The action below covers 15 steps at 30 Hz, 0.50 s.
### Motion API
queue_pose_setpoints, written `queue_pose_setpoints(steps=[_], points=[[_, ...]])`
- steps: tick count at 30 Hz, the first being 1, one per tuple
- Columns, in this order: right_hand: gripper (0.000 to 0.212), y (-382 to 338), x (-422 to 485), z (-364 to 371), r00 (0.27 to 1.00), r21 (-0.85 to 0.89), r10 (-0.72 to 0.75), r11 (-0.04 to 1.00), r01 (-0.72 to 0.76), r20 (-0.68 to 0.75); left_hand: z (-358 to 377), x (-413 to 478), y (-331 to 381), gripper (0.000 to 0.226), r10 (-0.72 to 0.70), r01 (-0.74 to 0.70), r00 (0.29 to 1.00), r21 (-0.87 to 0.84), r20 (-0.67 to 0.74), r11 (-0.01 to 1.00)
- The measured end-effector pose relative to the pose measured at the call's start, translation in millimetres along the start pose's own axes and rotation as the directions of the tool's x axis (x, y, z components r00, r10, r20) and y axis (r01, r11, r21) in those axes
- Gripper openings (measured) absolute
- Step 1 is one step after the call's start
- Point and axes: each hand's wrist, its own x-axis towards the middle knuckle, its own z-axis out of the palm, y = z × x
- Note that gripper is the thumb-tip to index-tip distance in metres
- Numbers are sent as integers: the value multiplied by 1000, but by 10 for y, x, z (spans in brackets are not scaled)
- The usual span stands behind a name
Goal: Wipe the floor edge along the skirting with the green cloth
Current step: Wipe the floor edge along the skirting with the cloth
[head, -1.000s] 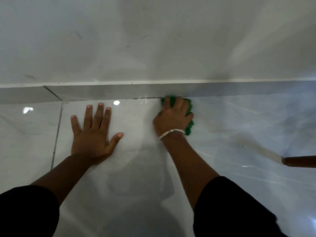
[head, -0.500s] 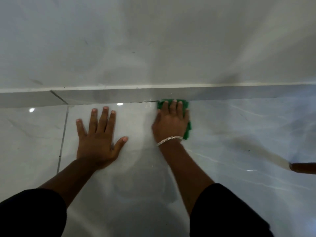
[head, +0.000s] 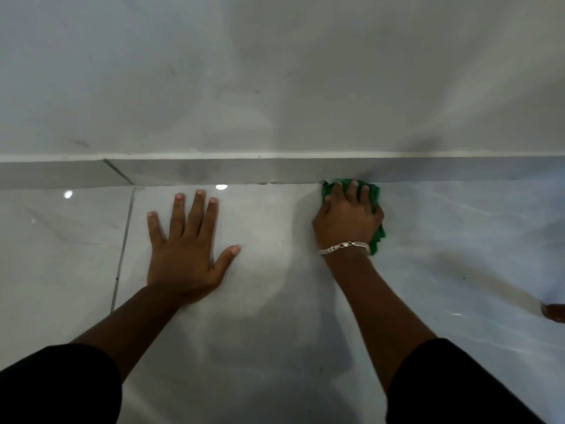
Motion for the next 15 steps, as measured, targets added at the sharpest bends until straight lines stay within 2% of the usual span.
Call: queue_pose_setpoints(steps=[2,5,7,9,11,13,15], points=[[44,-493,-161,28,998,-43,-49,998,50,34,5,-19,-8,94,3,-3,1000,0,9,1000],[50,-1052,-404,68,953,1,-257,966,260,159,1,-34,-14,96,-7,7,1000,14,20,1000],[46,-1077,-353,12,911,12,-368,928,372,184,-32,-32,5,100,-25,25,1000,0,16,1000],[34,-792,-228,-77,876,5,-467,883,470,123,-43,-62,-29,101,-46,46,999,-3,23,999],[30,-390,-106,-143,896,-7,-439,898,441,63,-40,-144,-131,101,-72,72,997,-19,16,997],[28,-40,19,-194,954,-7,-299,954,300,20,-50,-241,-207,100,-75,75,997,-26,6,997],[28,56,49,-188,985,-9,-164,986,164,46,-57,-293,-244,99,-81,81,997,-17,11,997]])
